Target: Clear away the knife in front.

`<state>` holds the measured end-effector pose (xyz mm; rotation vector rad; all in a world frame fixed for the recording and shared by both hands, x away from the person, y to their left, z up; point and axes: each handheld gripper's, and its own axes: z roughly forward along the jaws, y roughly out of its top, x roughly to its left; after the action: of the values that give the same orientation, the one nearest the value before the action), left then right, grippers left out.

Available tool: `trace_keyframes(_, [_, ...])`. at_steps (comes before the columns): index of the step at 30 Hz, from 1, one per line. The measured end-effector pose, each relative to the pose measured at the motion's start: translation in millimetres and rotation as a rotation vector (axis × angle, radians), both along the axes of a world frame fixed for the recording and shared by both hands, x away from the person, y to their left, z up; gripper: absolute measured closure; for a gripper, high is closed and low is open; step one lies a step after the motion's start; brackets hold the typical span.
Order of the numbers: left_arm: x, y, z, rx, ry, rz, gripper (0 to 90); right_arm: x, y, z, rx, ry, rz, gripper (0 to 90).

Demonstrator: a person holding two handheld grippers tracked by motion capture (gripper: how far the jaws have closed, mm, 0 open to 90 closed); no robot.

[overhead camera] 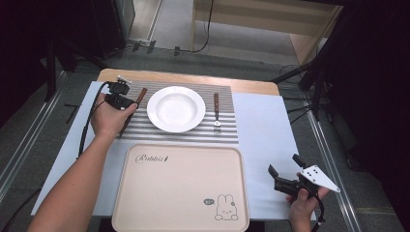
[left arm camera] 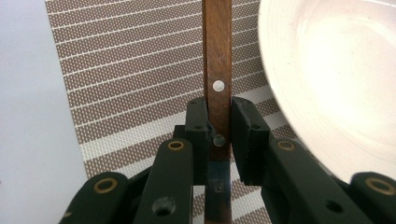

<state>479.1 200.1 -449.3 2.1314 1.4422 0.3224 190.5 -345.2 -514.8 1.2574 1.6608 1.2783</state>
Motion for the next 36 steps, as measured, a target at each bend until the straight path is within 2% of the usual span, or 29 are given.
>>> trace_keyframes(8, [-14.4,0.7,9.0,-0.01,-0.014,-0.018,76.3,-0.2,-0.2,0.0,0.0,-0.001,-0.002,0.0])
trace_keyframes(13, [-23.4,0.4,10.6,0.003,-0.022,-0.032,76.3,-0.2,0.0,0.1,-0.002,-0.001,0.001,0.0])
trace_keyframes(21, [-41.6,4.6,11.8,-0.028,-0.047,-0.031,76.3,-0.6,0.4,0.1,-0.003,-0.003,0.003,0.0])
trace_keyframes(32, [-66.5,6.0,11.9,-0.048,-0.041,-0.069,76.3,-0.6,0.6,0.1,-0.004,-0.003,0.004,0.0])
trace_keyframes(36, [-76.5,2.6,7.3,-0.057,-0.029,-0.087,76.3,-0.5,0.5,0.1,-0.006,-0.005,0.005,0.0])
